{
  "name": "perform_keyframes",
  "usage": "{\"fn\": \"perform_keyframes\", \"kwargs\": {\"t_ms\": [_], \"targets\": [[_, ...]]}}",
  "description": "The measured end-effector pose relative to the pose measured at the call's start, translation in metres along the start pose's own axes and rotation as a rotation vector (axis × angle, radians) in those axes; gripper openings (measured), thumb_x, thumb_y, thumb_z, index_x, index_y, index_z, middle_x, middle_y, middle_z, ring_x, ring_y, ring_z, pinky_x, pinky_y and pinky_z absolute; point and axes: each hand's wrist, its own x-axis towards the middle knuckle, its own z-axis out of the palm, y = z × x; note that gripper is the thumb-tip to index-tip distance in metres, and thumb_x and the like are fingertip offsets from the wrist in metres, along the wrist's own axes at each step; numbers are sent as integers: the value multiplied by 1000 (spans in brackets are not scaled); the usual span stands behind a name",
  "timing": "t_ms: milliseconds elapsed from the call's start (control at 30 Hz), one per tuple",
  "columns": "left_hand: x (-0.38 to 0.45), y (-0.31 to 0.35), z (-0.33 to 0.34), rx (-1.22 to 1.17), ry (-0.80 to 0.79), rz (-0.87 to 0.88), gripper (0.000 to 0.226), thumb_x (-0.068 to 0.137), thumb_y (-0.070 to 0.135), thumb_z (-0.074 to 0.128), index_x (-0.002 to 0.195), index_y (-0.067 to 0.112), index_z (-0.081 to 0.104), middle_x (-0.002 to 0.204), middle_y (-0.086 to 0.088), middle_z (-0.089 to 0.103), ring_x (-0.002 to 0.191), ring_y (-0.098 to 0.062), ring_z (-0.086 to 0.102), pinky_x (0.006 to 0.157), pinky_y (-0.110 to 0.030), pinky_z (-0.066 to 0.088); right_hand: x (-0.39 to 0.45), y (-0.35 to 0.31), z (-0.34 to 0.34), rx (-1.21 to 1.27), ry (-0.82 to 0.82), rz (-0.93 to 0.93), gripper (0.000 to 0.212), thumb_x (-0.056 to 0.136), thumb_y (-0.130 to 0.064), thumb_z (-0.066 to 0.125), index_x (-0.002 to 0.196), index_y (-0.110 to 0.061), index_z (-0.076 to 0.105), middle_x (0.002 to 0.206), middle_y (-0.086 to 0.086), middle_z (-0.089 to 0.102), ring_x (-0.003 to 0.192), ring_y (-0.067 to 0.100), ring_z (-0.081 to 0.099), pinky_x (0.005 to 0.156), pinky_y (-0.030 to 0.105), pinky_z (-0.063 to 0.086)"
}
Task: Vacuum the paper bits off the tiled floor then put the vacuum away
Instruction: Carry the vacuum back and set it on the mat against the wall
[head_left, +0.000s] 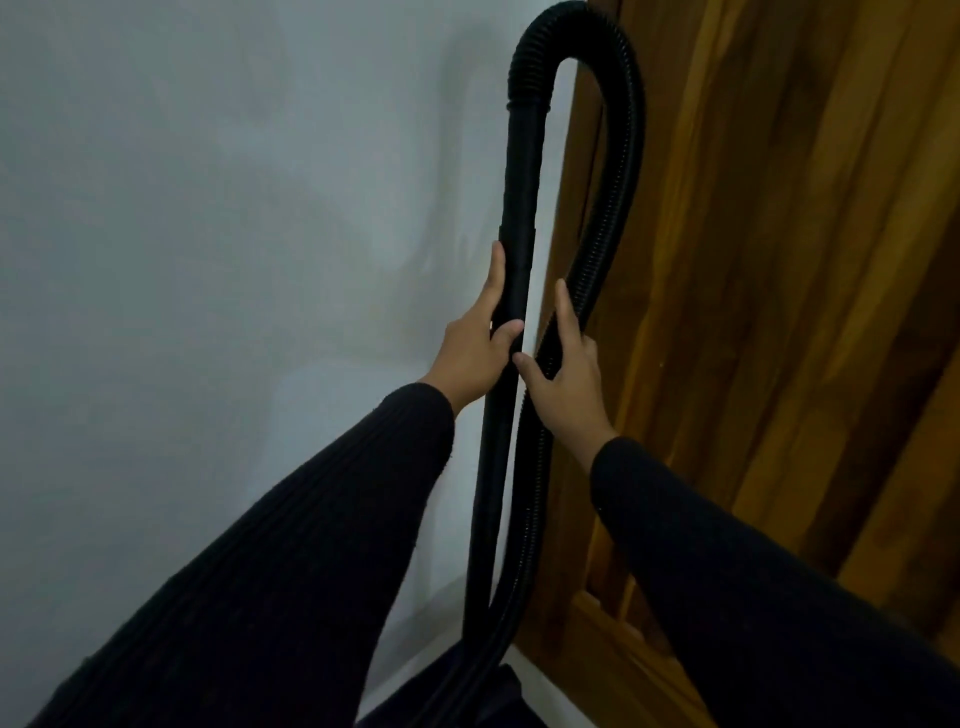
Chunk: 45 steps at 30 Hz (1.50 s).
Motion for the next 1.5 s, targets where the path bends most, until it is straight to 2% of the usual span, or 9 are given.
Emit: {"fn": "perform_keyframes", "kwargs": {"t_ms": [167,367,533,633,767,1033,1200,1333,1500], "targets": [[10,-38,35,25,-124,-50,83,98,19,44,141,50,-19,158,5,18,129,-24,47,109,-39,38,23,33,-7,-14,-149,145,87,98,-14,54,149,-51,-5,159,10,13,143,27,23,110,35,24],[2,-67,56,-7,16,-177,67,102,27,36,145,45,-12,136,4,47,76,3,51,65,0,38,27,52,4,-49,-236,232,85,99,-10,50,145,-57,-5,157,18,10,141,34,26,111,41,30],[-3,-80,56,28,221,-217,66,102,26,36,142,52,-9,86,-22,64,70,-31,62,65,-28,54,28,61,18,-48,-169,163,81,98,-16,54,148,-52,2,138,11,37,110,13,42,95,23,29],[1,-89,51,92,210,-239,70,101,25,39,143,51,-10,91,-21,60,71,-25,58,67,-27,48,29,66,22,-53,-203,178,83,97,-15,56,149,-50,2,142,10,35,109,8,38,93,20,29],[1,-87,40,142,85,-238,82,97,19,48,145,45,-13,102,-9,49,75,-4,45,72,-17,36,22,70,29,-106,-247,231,85,97,-17,57,149,-51,0,155,15,20,140,26,28,108,33,29],[-15,-68,37,201,23,-150,90,94,17,55,147,38,-14,96,-1,51,77,-5,47,79,-21,37,8,62,33,-144,-207,259,77,99,-27,52,148,-53,-2,159,19,9,145,34,21,115,43,24],[-26,-58,40,103,-29,-193,84,97,22,49,144,46,-16,123,-10,58,70,-9,54,72,-19,48,1,54,19,-182,-144,250,74,102,-18,44,149,-49,-4,139,22,37,102,25,50,85,29,40],[-26,-49,47,57,-41,-246,80,99,26,45,141,52,-19,98,-11,59,74,-28,64,53,-10,38,5,47,13,-218,-158,255,72,103,-20,41,149,-48,-7,126,15,41,86,21,50,75,28,39],[-23,-45,39,62,-16,-284,80,99,28,45,143,46,-19,120,-14,58,96,-31,62,79,-24,47,4,40,13,-200,-203,249,72,104,-23,39,150,-44,-12,128,16,41,92,26,52,75,27,35]]}}
